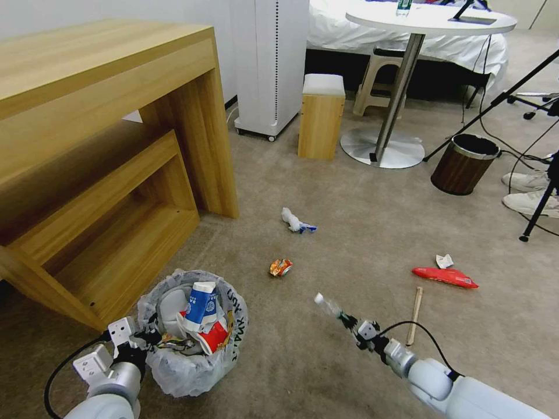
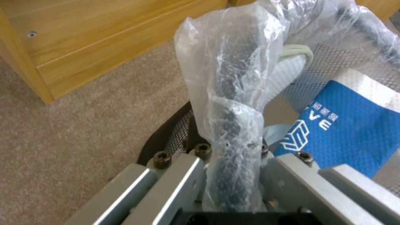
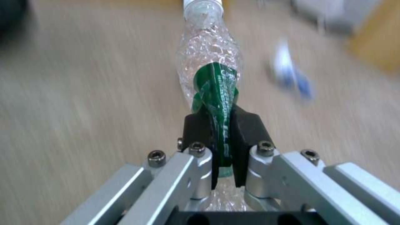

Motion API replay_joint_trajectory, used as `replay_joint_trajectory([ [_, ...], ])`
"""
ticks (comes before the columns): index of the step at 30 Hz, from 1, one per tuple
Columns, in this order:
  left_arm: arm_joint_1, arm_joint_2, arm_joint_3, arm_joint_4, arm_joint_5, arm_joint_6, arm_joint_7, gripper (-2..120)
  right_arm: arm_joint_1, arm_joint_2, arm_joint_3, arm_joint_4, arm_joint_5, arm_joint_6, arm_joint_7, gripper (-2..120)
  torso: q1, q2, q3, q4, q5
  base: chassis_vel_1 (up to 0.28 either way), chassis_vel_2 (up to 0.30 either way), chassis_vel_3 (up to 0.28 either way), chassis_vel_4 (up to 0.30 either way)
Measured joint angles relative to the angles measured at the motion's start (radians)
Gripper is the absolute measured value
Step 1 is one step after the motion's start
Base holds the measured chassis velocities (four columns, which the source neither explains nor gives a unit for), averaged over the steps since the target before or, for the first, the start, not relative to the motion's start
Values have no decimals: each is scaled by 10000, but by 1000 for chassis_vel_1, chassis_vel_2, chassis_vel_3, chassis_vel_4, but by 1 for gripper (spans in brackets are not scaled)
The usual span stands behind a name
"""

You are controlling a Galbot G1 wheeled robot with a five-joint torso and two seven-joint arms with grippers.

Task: Pick up the trash bin and place the garbage on the floor into it.

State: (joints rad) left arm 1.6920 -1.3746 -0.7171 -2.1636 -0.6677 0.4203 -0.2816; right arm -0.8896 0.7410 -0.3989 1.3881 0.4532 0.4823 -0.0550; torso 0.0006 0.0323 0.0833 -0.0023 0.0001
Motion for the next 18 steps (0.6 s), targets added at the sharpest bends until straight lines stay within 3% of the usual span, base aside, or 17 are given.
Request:
replay_joint_trajectory([
  [3, 30, 3, 10, -130, 6, 19, 0, 1, 434, -106, 213, 1158, 706, 775, -1034, 6, 0, 0, 0, 0, -3, 0, 0, 0, 0],
  [9, 107, -43, 45, -309, 51, 58, -8, 1, 1433, -122, -10, 2877, 1435, 876, -1637, 6, 0, 0, 0, 0, -6, 0, 0, 0, 0],
  [14, 219, -125, 59, -550, 110, 104, -17, 1, 2744, 6, -1276, 3686, 1816, 551, -1744, 6, 0, 0, 0, 1, -3, 0, 0, 0, 0],
  [15, 262, -167, 61, -667, 144, 125, -22, 1, 3240, 124, -1983, 3675, 1883, 425, -1702, 6, 0, 0, 0, 1, -3, 0, 0, 0, 0],
  [18, 301, -227, 66, -792, 168, 158, -26, 1, 3686, 283, -2720, 3535, 1930, 323, -1609, 6, 0, 0, 0, 1, -1, 0, 0, 0, 0],
])
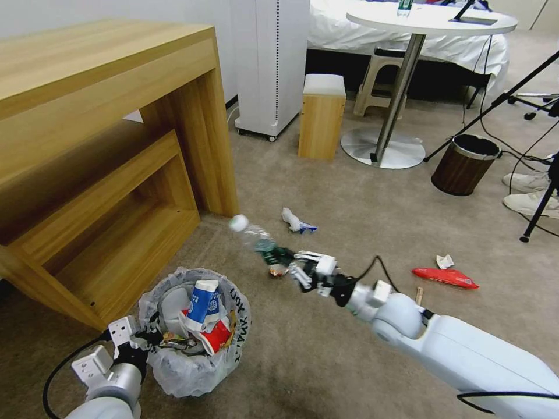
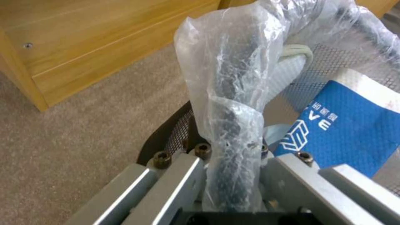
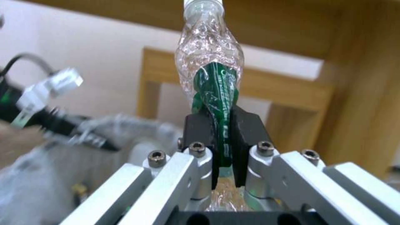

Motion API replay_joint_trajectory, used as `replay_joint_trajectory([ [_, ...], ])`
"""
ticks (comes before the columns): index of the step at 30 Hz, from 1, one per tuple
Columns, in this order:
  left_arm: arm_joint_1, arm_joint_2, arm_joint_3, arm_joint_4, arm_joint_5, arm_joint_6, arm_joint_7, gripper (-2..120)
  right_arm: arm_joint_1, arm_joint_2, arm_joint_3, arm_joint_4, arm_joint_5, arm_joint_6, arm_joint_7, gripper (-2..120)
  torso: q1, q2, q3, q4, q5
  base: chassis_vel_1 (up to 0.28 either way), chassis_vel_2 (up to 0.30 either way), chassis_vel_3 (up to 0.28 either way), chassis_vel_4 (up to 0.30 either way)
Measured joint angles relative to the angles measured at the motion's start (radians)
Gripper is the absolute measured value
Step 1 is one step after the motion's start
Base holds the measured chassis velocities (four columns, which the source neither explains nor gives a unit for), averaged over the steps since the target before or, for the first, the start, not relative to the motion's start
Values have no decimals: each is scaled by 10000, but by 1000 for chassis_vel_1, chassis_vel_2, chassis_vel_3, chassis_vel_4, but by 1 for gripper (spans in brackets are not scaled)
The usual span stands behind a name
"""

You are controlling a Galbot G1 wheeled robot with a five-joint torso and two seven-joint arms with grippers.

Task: Pick up the trash bin and place the garbage on the floor into it.

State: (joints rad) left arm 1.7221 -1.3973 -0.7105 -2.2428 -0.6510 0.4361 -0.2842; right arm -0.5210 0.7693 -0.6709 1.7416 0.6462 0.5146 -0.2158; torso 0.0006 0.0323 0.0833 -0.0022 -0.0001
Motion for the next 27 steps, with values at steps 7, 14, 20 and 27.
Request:
replay_joint_trajectory([
  [7, 92, -243, 47, -276, 124, 49, -5, 1, 1526, 859, -2036, -793, 494, -508, 558, 6, 0, 0, 0, -1, -1, 0, 0, 0, 0],
  [14, 136, -338, 12, -419, 156, 54, -2, 1, 2603, 1612, -3276, -1270, 739, -949, 1058, 6, 0, 0, 0, -1, -2, 0, 0, 0, 0],
  [20, 124, -362, -20, -447, 145, 54, -2, 1, 2809, 1883, -3770, -1239, 806, -1132, 1242, 6, 0, -1, 0, -1, 0, 0, 0, 0, 0],
  [27, 65, -350, -58, -447, 93, 55, -2, 1, 2904, 1991, -4147, -1203, 831, -1283, 1397, 5, 0, 0, -1, -1, 0, 0, 0, 0, 0],
])
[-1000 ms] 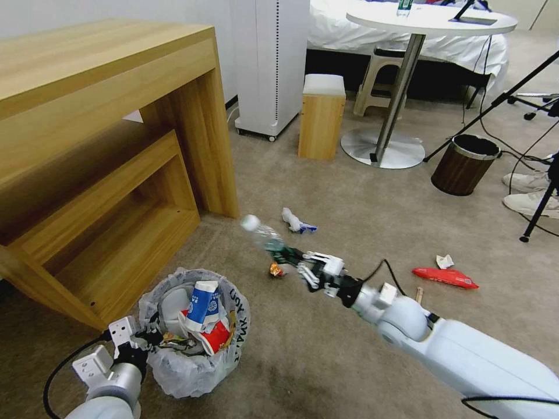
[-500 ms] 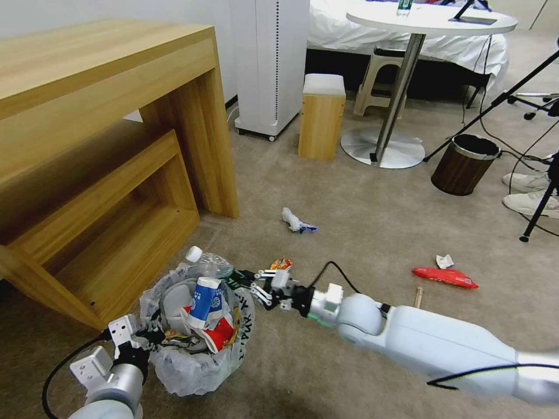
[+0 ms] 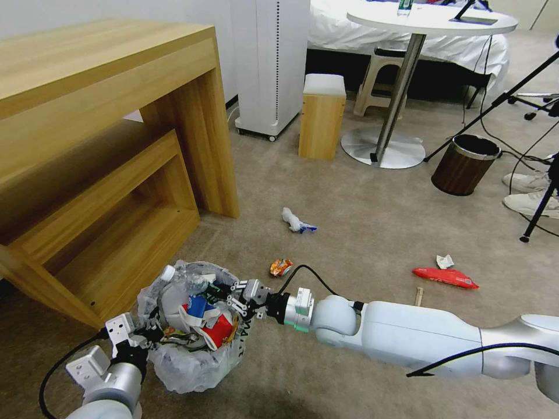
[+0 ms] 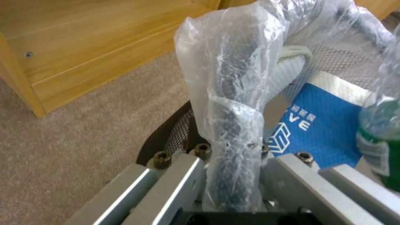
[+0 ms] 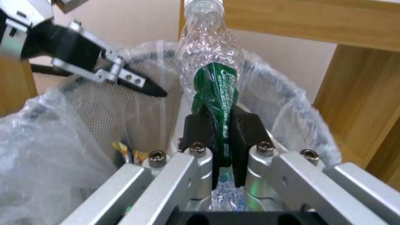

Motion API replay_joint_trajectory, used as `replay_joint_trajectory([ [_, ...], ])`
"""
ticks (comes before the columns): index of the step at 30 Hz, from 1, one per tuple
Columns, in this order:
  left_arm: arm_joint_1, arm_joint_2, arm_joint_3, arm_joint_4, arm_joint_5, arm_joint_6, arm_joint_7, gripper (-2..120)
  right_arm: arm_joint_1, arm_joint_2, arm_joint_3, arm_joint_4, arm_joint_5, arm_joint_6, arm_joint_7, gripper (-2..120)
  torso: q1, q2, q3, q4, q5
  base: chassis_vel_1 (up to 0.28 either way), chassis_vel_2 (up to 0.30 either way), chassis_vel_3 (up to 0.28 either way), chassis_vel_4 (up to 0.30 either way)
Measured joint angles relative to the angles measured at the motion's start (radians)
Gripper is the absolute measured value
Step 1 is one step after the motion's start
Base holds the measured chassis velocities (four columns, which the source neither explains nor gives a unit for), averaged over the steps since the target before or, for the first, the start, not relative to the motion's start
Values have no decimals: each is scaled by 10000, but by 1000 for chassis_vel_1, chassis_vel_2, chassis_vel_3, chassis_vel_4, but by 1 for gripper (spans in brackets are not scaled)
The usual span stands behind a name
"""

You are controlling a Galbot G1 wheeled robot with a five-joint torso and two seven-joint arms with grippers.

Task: Pick up the trash bin and place the garbage on the floor into it.

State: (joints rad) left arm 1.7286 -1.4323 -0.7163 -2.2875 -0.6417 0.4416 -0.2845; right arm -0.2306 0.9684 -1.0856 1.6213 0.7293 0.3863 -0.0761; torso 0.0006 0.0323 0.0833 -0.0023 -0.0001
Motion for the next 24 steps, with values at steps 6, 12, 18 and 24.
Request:
replay_joint_trajectory([
  [6, -1, 37, -37, -3, -60, 0, -2, 1, -110, -35, -134, -56, -27, -114, 85, 13, 0, 0, 0, 0, 1, 0, 0, 0, 0],
  [12, -2, 73, -50, -4, -104, 0, -3, 1, -201, -118, -51, 14, -46, -138, 101, 30, 0, 0, 0, 0, 1, 0, 0, 0, 0],
  [18, -5, 76, -18, 3, -105, 3, -5, 1, -348, -191, 160, 116, -54, -136, 131, 55, 0, 0, 0, 0, 1, 0, 0, 0, 0],
  [24, 5, 76, -17, 37, -85, 3, -5, 1, -479, -198, 442, 207, -61, -121, 172, 74, -1, 0, 0, 0, 0, 0, 0, 0, 0],
])
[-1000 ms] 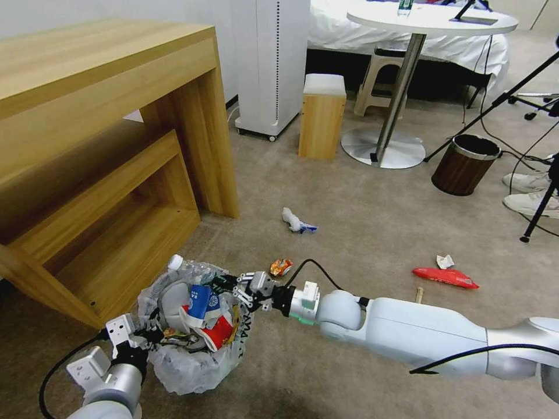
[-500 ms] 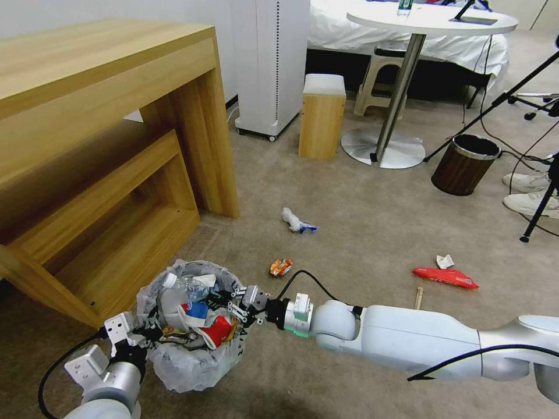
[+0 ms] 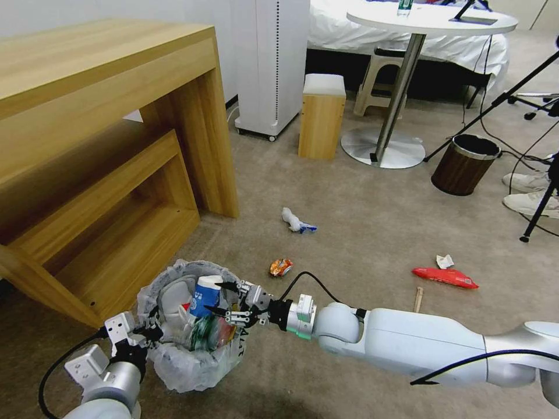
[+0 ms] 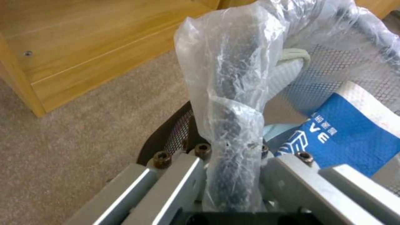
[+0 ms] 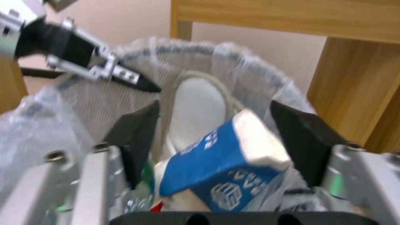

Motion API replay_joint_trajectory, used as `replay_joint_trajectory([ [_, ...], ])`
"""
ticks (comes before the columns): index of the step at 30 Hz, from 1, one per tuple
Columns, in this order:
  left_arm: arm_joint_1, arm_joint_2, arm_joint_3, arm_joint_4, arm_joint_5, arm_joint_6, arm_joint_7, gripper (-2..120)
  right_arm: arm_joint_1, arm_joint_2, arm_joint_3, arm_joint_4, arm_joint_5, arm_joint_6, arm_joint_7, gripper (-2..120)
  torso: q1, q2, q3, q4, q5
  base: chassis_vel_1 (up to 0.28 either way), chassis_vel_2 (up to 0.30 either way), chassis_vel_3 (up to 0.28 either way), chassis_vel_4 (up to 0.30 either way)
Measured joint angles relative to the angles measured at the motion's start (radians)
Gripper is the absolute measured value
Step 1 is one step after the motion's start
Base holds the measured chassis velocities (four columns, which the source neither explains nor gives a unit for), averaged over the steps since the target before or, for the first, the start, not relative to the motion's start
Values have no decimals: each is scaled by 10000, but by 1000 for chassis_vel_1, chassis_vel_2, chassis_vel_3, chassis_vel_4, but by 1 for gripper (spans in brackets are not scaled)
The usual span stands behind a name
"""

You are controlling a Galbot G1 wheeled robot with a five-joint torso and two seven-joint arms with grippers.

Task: Pick up the trash bin and place the garbage on the floor into it.

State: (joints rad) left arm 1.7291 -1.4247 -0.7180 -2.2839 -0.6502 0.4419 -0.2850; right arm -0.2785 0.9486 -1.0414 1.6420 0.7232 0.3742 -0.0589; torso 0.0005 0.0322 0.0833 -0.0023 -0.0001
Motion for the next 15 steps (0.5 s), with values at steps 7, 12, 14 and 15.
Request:
replay_joint_trajectory([
  [7, 26, -8, -12, 54, 78, 0, 2, 1, -821, -37, 1467, 404, 167, -64, 324, 99, 0, 0, 0, 0, 1, 0, 0, 0, 0],
  [12, 52, 26, -53, 77, 109, -18, 9, 1, -1562, -212, 3120, 790, 653, -265, 596, 100, 0, 0, 0, 0, 3, 0, 0, 0, 0],
  [14, 54, 55, -76, 77, 116, -26, 12, 1, -1970, -370, 4135, 1001, 886, -429, 732, 100, 0, 0, 0, 0, 1, 0, 0, 0, 0],
  [15, 55, 61, -77, 75, 116, -27, 12, 1, -2044, -401, 4316, 1044, 920, -455, 763, 100, 0, 0, 0, -1, 2, 0, 0, 0, 0],
])
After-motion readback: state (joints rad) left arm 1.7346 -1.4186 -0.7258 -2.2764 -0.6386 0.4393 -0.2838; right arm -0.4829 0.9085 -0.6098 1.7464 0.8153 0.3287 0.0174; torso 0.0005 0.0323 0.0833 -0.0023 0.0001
